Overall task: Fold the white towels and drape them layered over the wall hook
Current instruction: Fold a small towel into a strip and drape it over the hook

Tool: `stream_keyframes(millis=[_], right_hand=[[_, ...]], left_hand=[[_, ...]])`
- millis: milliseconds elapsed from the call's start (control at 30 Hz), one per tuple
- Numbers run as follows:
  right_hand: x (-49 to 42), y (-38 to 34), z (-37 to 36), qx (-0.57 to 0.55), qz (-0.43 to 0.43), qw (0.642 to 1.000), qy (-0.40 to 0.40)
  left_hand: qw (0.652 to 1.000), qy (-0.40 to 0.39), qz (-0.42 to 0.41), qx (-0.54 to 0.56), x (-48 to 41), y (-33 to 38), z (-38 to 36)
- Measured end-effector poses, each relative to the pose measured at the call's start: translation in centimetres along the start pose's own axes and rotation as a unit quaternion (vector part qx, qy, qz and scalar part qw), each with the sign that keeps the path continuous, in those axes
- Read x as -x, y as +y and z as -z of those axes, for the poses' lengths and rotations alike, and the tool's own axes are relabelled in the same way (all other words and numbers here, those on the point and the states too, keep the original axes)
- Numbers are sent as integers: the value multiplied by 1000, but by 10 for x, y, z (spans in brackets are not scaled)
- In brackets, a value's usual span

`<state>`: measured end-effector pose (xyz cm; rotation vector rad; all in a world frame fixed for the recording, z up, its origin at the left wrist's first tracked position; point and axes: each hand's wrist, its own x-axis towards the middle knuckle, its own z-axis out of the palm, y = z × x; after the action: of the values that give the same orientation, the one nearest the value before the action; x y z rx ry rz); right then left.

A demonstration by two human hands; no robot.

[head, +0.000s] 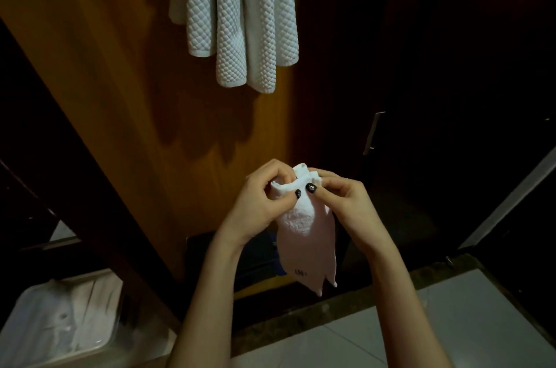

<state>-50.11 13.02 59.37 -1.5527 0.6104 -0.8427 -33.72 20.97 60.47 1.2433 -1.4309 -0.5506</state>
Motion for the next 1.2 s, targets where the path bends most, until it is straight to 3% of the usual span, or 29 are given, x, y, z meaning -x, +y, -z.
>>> stream_keyframes(millis=[267, 433, 533, 700, 800, 1200], right_hand=[[-2, -10, -18, 0, 29, 998, 49], [-7, -5, -30, 23, 43, 994, 102], [-11, -4, -36, 34, 39, 990, 131], [-17, -10, -32, -9, 57, 983, 177], [-20, -14, -32, -14, 56, 981, 183], [-15, -13, -22, 60, 97, 980, 162]], left_hand=[[996, 44, 14, 75, 2, -1, 15], [993, 74, 55, 68, 2, -9, 22], [993, 96, 43, 47, 3, -10, 21], [988, 88, -13, 128, 3, -2, 9], [993, 76, -13, 91, -1, -2, 2], [980, 180, 26, 78, -43, 14, 0]])
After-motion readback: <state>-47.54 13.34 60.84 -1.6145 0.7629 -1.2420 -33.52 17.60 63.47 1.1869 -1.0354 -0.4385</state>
